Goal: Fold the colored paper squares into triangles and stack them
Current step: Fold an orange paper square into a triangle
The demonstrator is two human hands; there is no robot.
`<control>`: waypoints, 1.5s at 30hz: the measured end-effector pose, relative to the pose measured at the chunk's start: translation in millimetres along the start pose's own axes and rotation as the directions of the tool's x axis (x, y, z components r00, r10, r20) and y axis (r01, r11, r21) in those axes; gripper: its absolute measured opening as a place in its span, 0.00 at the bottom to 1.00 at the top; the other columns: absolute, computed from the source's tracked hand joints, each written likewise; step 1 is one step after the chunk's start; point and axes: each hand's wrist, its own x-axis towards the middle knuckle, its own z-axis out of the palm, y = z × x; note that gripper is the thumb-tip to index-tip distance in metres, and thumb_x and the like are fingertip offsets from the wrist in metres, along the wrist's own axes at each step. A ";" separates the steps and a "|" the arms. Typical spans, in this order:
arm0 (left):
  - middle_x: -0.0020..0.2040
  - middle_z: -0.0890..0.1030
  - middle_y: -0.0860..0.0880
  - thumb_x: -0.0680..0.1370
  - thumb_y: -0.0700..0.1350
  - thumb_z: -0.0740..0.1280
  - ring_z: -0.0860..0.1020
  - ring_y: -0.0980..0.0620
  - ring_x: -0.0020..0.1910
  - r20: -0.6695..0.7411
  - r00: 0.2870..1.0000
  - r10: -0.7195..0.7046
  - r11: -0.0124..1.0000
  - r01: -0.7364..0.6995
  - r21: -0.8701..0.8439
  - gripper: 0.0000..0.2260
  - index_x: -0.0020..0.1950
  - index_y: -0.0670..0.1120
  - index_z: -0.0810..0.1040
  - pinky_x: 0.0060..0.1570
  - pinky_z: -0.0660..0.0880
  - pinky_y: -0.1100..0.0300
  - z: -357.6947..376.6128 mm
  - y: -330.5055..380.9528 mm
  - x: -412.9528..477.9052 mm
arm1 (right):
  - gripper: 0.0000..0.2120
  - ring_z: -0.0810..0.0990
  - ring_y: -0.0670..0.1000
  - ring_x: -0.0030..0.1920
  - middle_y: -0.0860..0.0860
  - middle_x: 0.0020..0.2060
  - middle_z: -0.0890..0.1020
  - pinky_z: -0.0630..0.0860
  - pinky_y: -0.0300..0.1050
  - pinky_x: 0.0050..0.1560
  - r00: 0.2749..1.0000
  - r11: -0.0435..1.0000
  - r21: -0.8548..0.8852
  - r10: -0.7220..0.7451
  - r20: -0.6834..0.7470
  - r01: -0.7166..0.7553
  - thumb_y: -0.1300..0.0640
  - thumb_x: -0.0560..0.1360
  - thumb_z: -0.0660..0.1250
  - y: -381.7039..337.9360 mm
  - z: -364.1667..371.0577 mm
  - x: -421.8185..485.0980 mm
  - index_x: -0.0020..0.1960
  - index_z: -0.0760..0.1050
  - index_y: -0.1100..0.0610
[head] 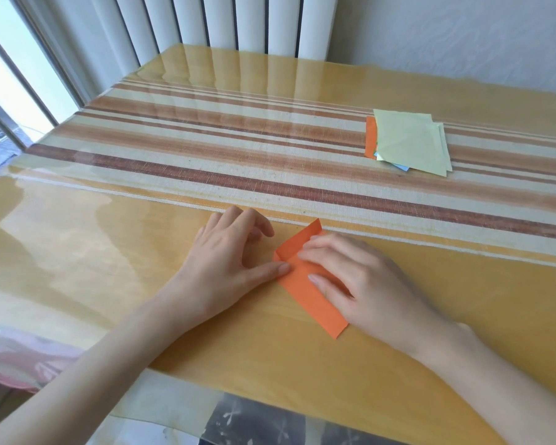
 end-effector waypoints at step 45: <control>0.43 0.67 0.52 0.80 0.54 0.54 0.67 0.51 0.39 0.120 0.973 0.198 0.866 -0.231 0.443 0.19 0.69 0.54 0.73 0.41 0.66 0.52 -13.1 -2.3 -56.7 | 0.26 0.74 0.57 0.49 0.55 0.52 0.77 0.67 0.47 0.51 0.981 0.967 -0.228 -0.076 0.179 0.117 0.59 0.73 0.53 -1.0 -2.7 17.2 0.67 0.74 0.44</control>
